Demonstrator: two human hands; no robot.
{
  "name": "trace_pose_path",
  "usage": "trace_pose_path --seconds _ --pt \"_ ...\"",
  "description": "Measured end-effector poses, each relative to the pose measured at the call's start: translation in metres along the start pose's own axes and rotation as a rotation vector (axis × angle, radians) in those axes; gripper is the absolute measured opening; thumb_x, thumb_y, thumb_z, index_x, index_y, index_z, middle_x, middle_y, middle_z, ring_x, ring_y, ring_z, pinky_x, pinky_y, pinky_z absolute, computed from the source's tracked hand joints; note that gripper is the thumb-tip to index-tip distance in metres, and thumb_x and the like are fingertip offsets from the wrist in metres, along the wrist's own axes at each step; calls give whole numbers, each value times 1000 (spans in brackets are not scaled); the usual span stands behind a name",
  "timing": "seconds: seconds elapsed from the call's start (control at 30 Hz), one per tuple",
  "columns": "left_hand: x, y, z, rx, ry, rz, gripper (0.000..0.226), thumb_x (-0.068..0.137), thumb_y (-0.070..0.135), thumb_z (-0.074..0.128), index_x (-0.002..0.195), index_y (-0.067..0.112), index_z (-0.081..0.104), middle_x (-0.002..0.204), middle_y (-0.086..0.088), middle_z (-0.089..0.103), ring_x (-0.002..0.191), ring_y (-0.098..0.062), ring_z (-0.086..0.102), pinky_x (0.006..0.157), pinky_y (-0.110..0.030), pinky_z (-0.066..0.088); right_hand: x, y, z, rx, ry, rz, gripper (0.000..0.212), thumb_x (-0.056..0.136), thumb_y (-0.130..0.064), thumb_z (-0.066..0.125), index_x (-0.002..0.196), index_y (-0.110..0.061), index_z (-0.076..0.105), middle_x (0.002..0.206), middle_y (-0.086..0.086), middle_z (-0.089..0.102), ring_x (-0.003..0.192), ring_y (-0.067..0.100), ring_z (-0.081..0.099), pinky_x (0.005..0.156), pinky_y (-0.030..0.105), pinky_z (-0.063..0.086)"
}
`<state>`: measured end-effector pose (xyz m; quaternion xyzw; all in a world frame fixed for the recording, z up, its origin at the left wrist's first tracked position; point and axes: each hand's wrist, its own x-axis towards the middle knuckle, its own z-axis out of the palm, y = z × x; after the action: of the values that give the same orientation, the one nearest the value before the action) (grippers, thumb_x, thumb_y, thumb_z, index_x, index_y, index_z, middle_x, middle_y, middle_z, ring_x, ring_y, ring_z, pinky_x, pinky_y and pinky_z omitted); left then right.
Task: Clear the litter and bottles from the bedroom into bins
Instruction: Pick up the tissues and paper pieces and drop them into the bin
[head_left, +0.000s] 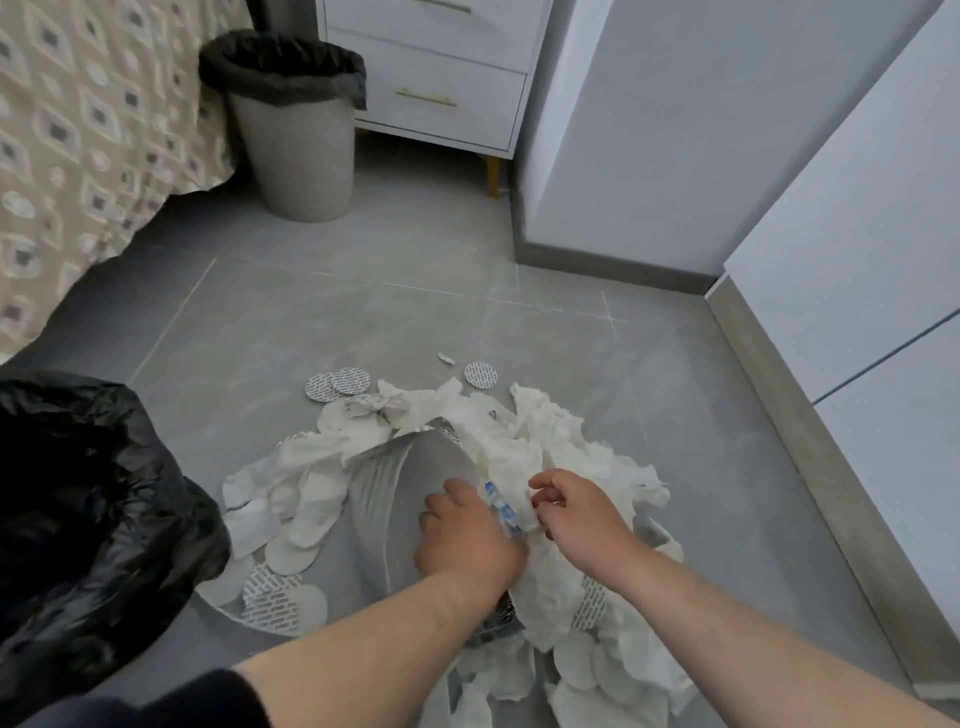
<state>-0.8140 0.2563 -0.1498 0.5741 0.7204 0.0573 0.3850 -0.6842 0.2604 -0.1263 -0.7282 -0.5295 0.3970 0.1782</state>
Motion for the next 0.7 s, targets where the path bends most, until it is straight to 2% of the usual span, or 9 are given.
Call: trace_pose_path --seconds 0.17,0.33,0.43,0.47,0.53,0.6,0.7 --pt "8 -21 3 72 -10 107 79 80 28 61 141 8 15 138 -14 32 128 -31 35 97 -38 42 2 -1 -3 -14 -21 -27 28 91 -9 48 112 -24 59 95 -5 64 83 13 61 73 28 51" --pt "11 -39 -15 59 -71 193 73 78 18 63 139 16 23 136 -6 35 124 -28 44 91 -33 41 8 -4 -3 -95 -43 -68 34 93 -15 49 125 -23 56 102 -10 58 89 7 56 66 16 44" --pt "14 -51 -27 57 -94 175 58 78 12 56 131 18 34 133 -4 38 120 -28 49 89 -33 43 8 -6 0 -219 -71 -123 48 90 -22 54 138 -27 46 119 -8 48 100 10 54 82 18 43" --pt "15 -53 -31 63 -96 157 52 79 12 54 128 18 37 130 -5 39 118 -28 49 88 -33 44 7 -6 2 -274 -85 -150 55 89 -26 55 142 -28 41 126 -7 43 111 12 51 91 20 41" --pt "15 -53 -43 91 -99 135 37 81 16 54 116 18 42 119 -5 44 111 -28 52 83 -32 44 6 -6 5 -427 -115 -204 68 85 -36 59 147 -32 30 146 -5 30 135 18 34 107 26 33" --pt "16 -49 -57 146 -109 146 24 81 17 55 100 19 40 102 -2 44 99 -25 52 74 -29 41 4 -7 8 -593 -153 -235 81 81 -49 61 149 -34 22 156 -5 16 142 23 17 114 33 26" --pt "17 -36 -81 220 -113 181 19 82 10 50 93 17 37 90 0 44 84 -20 46 67 -28 38 4 -6 12 -750 -171 -259 88 80 -54 63 151 -32 16 159 -1 13 143 27 14 116 38 24"
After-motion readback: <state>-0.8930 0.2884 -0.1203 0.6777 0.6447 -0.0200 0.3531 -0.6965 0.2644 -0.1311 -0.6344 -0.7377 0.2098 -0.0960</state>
